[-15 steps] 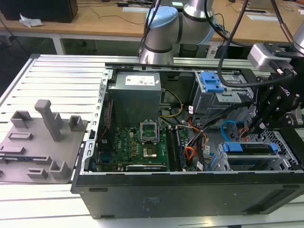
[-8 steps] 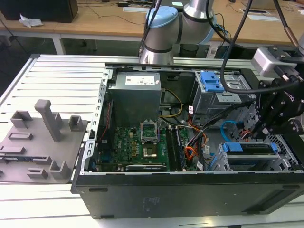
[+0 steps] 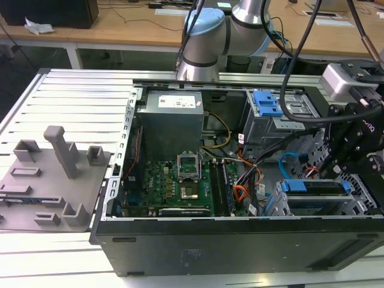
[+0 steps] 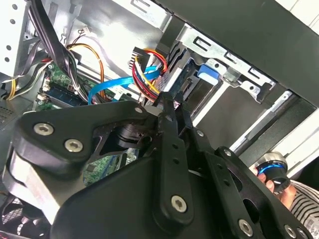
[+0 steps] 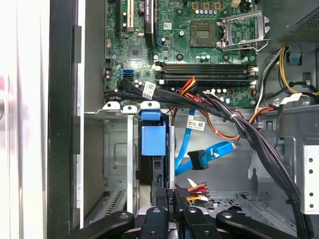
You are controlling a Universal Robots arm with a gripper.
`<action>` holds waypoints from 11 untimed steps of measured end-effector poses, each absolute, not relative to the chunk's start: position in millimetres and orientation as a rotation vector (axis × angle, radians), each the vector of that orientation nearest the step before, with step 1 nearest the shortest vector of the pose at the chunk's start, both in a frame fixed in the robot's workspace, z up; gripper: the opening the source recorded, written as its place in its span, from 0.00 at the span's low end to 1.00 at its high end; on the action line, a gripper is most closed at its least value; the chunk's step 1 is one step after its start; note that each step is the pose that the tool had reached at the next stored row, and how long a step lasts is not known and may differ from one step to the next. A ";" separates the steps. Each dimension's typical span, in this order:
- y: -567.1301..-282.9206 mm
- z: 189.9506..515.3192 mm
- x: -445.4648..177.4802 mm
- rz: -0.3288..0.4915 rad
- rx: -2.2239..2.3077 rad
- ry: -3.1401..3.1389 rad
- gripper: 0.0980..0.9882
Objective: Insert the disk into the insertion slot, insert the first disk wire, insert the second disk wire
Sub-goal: 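Insert the first disk wire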
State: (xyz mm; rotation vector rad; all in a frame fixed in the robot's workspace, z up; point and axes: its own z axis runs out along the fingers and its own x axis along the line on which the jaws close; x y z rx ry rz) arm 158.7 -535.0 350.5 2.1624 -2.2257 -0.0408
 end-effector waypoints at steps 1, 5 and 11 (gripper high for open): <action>-535.7 350.5 158.7 -0.041 2.162 -2.226 0.09; -538.9 350.3 158.7 -0.041 2.162 -2.226 0.09; -541.0 348.2 158.7 -0.041 2.162 -2.226 0.09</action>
